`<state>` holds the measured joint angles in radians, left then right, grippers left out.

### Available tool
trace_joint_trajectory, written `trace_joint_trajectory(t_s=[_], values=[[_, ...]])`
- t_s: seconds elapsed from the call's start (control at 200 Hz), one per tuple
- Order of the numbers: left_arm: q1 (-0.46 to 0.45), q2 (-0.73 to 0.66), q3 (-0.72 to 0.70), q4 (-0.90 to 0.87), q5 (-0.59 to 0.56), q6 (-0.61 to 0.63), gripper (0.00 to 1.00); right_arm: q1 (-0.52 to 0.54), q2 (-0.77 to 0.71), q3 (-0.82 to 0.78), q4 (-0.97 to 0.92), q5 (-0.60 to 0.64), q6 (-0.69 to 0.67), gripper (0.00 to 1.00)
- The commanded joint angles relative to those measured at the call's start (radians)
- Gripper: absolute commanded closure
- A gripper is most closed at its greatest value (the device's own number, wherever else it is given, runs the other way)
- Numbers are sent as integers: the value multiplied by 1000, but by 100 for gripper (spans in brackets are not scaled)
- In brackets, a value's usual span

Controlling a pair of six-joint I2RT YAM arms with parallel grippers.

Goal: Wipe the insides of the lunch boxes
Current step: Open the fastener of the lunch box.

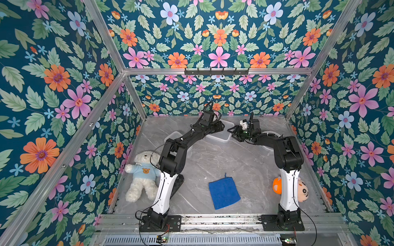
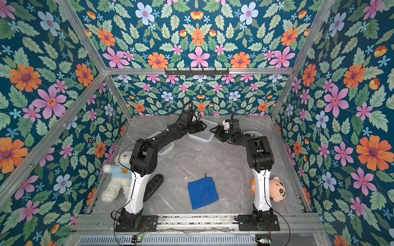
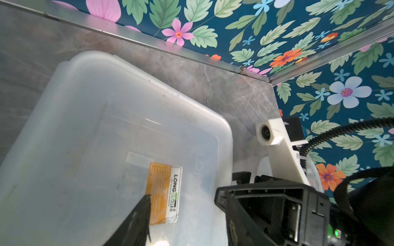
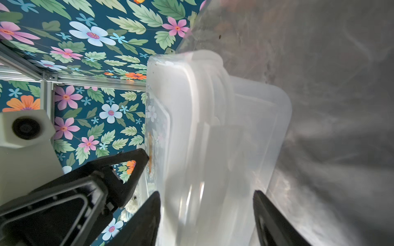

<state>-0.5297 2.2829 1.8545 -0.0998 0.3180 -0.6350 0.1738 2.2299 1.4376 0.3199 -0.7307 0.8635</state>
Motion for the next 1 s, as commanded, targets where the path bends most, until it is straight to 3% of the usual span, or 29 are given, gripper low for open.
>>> trace_joint_trajectory(t_s=[0.0,0.635,0.995], values=[[2,14,-34,-66,-4,-27,43,2,7,-17,125,-13,58,34],[2,40,-140,-13,-2,-55,45,1,9,-111,331,-21,131,66],[2,56,-169,5,1,-63,46,0,-86,-114,27,83,-21,82]])
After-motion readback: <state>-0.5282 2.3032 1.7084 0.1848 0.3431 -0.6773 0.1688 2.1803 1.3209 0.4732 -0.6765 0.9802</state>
